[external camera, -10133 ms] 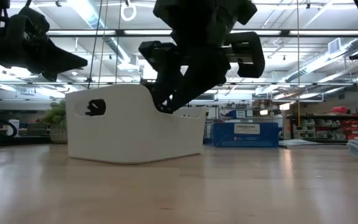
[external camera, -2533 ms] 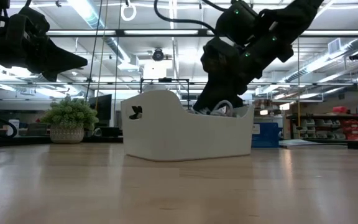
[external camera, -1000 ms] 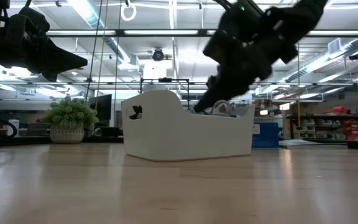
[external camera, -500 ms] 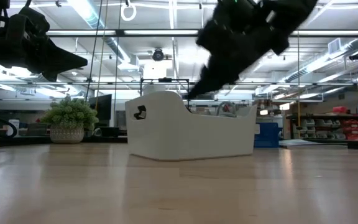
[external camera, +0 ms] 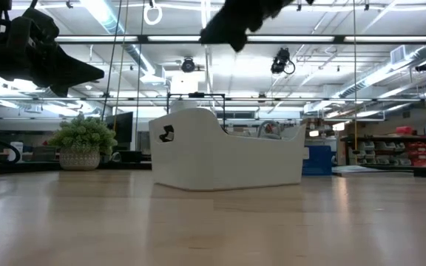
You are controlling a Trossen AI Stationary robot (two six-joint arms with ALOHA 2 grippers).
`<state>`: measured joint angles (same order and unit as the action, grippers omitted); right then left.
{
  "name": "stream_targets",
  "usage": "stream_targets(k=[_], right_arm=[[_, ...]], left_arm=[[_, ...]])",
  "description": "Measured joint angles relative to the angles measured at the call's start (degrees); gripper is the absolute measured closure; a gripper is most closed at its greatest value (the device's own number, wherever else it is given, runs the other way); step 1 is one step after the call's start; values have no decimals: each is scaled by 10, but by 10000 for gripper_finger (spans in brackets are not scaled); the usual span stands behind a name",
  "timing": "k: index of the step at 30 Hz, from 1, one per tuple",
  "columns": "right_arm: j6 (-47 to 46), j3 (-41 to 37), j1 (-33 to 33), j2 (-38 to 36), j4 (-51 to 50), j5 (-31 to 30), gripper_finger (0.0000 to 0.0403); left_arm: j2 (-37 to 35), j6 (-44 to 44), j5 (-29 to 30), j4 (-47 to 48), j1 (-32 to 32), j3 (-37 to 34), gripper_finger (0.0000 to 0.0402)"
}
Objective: Pick and place USB-C Cables
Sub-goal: Return to Home Position
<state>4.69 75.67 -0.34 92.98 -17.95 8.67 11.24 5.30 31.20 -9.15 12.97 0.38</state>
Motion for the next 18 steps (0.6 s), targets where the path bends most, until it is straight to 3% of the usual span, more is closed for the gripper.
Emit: stream_targets(k=[8,18], right_arm=[[0,50,-4,-63,-43,-6,348],[0,50,-20,-186,-92,-102,393]], left_arm=[[0,0,0,0,0,0,390],[0,0,0,0,0,0,390]])
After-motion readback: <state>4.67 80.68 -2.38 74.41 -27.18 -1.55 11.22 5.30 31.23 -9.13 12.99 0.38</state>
